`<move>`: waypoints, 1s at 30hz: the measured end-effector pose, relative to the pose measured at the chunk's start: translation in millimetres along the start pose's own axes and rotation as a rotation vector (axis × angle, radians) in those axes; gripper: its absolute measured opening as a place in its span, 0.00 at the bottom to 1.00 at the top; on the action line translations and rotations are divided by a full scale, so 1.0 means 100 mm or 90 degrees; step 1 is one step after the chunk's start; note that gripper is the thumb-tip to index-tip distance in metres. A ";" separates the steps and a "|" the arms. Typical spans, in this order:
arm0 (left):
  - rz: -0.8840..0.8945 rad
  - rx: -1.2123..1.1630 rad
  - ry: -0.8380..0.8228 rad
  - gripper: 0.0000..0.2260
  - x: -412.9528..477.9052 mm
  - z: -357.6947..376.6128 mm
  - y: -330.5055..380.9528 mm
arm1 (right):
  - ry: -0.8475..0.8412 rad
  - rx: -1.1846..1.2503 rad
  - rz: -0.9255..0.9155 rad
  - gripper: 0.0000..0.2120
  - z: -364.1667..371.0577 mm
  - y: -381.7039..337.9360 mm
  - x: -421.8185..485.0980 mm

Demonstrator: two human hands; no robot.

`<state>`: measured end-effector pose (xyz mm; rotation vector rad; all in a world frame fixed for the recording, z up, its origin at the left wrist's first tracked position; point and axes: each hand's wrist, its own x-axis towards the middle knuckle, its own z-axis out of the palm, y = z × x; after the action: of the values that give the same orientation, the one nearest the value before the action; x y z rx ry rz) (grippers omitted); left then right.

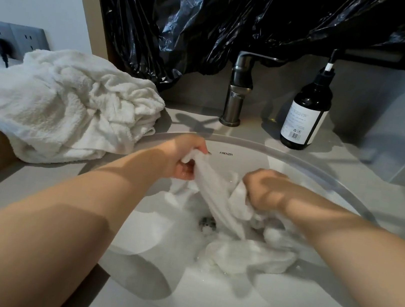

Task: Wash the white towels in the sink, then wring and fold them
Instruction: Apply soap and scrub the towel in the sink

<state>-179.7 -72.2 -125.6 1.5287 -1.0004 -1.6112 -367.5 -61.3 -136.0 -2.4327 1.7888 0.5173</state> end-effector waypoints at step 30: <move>0.050 0.842 -0.148 0.16 0.16 -0.11 -0.26 | -0.135 0.230 -0.122 0.01 0.33 -0.18 -0.01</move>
<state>-168.9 -75.3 -156.5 1.9990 -2.5035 -1.0159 -358.8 -45.9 -169.1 -2.1786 1.4068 0.3774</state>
